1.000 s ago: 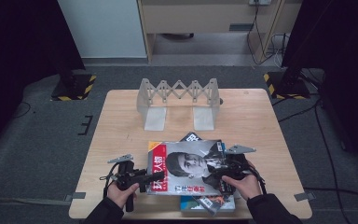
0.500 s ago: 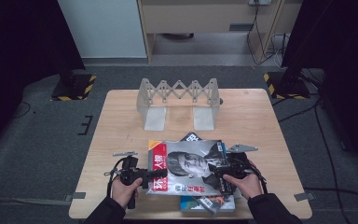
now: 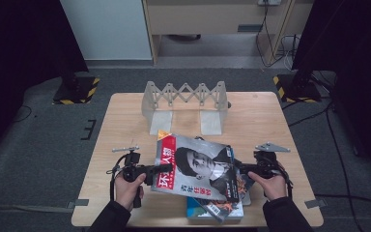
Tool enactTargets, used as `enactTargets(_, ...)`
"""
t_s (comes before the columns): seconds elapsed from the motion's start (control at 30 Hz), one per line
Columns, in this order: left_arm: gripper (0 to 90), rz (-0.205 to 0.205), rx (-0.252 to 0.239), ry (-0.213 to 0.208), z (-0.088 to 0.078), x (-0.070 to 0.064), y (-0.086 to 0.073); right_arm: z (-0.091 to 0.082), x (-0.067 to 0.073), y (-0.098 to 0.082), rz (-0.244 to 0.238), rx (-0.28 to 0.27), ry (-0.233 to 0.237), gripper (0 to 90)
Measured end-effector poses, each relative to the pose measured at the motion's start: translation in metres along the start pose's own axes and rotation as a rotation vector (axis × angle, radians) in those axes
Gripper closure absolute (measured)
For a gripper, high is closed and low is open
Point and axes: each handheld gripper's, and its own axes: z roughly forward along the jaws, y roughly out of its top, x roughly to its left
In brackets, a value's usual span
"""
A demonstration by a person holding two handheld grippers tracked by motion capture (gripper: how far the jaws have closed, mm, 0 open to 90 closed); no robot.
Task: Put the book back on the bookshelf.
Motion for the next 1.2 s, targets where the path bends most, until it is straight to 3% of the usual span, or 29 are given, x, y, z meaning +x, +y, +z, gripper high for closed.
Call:
enactTargets(0.1, 81.7, -0.015, -0.010, -0.009, 0.000, -0.001, 0.002, -0.003, -0.009, 0.000, 0.022, -0.006, -0.026, 8.6)
enactTargets(0.2, 83.9, -0.047, -0.024, -0.030, 0.001, -0.001, 0.006, -0.007, -0.024, -0.002, 0.018, -0.009, -0.088, 8.3)
enactTargets(0.3, 85.5, -0.066, -0.053, -0.054, 0.000, -0.002, 0.011, -0.008, -0.031, -0.003, 0.027, -0.006, -0.102, 8.0)
enactTargets(0.43, 85.7, -0.051, -0.076, -0.065, -0.001, -0.007, 0.019, -0.009, -0.045, -0.006, 0.055, -0.005, -0.139, 8.0)
enactTargets(0.57, 85.9, -0.049, -0.091, -0.074, -0.003, -0.011, 0.024, -0.010, -0.053, -0.008, 0.048, 0.012, -0.170, 7.7)
enactTargets(0.9, 85.9, -0.029, -0.165, -0.111, -0.015, -0.025, 0.043, -0.007, -0.063, -0.010, 0.033, 0.035, -0.214, 7.4)
enactTargets(1.0, 85.9, -0.011, -0.191, -0.103, -0.020, -0.030, 0.050, -0.005, -0.066, -0.011, 0.031, 0.054, -0.231, 7.3)
enactTargets(1.2, 86.0, 0.048, -0.236, -0.046, -0.032, -0.040, 0.070, -0.003, -0.070, -0.012, 0.021, 0.070, -0.250, 7.2)
